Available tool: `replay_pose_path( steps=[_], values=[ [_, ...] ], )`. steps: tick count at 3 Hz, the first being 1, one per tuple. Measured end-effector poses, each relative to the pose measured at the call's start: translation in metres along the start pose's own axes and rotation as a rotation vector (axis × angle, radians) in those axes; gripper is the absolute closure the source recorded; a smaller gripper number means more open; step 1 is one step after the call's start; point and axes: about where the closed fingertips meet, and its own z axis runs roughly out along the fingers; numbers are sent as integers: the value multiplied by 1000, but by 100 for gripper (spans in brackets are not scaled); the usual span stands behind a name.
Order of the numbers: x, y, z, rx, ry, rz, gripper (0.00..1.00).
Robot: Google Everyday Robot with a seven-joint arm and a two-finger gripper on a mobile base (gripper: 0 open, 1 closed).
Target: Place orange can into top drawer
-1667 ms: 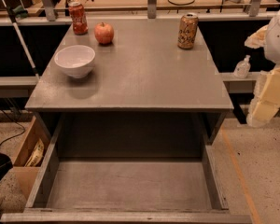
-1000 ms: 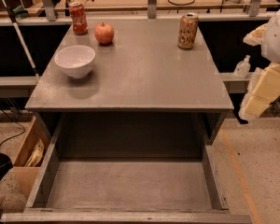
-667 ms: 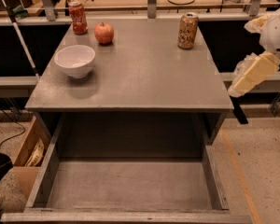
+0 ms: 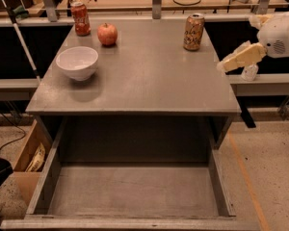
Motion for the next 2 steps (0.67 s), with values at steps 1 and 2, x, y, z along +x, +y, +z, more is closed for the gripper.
replay_pose_path(
  steps=[1,2],
  values=[
    [14,-22,23,40,-127,116,0],
    [17,-25,30,45,-147,140,0]
  ],
)
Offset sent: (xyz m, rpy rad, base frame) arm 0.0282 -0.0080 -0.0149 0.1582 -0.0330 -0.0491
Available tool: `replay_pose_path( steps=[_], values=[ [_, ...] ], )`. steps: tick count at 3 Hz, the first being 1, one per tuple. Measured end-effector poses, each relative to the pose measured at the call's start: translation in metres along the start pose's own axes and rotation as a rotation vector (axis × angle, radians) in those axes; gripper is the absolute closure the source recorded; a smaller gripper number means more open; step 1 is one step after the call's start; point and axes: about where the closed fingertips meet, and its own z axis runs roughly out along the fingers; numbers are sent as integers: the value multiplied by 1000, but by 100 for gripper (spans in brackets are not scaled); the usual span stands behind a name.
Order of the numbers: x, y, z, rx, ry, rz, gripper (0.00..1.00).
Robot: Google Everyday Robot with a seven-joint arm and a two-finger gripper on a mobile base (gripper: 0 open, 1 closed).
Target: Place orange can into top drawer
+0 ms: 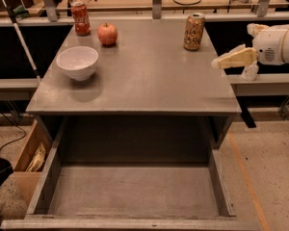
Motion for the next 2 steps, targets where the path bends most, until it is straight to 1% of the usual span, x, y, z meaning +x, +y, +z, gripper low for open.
replay_pose_path(
  steps=[1,2],
  values=[
    [0,0,0,0,0,0,0],
    [1,-6,23,14,-51,40,0]
  ],
)
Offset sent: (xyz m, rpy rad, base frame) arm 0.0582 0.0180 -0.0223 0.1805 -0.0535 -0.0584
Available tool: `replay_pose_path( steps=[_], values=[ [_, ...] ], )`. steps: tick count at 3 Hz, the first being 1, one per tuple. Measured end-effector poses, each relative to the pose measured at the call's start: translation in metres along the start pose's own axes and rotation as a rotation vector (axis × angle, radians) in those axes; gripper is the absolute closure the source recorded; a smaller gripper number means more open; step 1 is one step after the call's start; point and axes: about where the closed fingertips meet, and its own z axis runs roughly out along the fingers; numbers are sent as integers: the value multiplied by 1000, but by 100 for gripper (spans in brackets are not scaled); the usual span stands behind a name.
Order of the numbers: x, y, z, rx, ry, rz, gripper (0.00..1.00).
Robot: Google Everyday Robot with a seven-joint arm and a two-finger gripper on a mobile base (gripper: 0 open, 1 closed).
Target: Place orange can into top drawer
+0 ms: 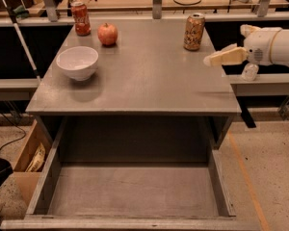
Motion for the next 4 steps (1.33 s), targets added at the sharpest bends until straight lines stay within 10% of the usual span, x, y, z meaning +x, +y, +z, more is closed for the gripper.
replay_pose_path(
  steps=[2,4],
  values=[
    [10,-48,112,-32,-207,200,0],
    [14,-81,160,-37,-305,238,0]
  ],
)
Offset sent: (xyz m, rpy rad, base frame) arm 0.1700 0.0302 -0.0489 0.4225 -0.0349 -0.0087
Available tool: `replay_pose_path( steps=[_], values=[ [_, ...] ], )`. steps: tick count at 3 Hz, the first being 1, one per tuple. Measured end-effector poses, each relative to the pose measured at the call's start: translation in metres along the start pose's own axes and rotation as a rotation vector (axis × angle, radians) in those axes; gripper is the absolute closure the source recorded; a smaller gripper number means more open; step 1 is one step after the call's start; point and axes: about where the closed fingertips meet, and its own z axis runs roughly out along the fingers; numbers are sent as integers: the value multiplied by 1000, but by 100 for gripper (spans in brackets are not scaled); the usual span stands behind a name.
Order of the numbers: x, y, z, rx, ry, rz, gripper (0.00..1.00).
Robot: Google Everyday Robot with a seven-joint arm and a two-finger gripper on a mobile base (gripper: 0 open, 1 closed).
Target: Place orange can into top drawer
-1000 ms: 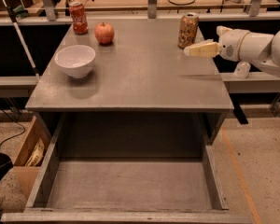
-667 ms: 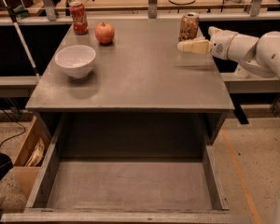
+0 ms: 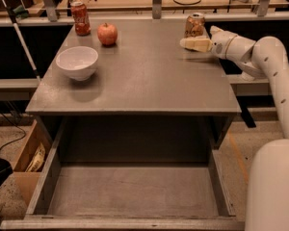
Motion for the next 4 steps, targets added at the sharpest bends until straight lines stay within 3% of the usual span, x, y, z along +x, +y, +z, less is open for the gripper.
replay_pose_path(
  steps=[1,2,3,4],
  values=[
    [-4,-5,8,-16,-22,-17,0],
    [-10,-8,15,-20,-26,-46,16],
    [-12,-7,17,-22,-29,-48,40],
    [-11,-4,22,-29,-28,-47,71]
  ],
)
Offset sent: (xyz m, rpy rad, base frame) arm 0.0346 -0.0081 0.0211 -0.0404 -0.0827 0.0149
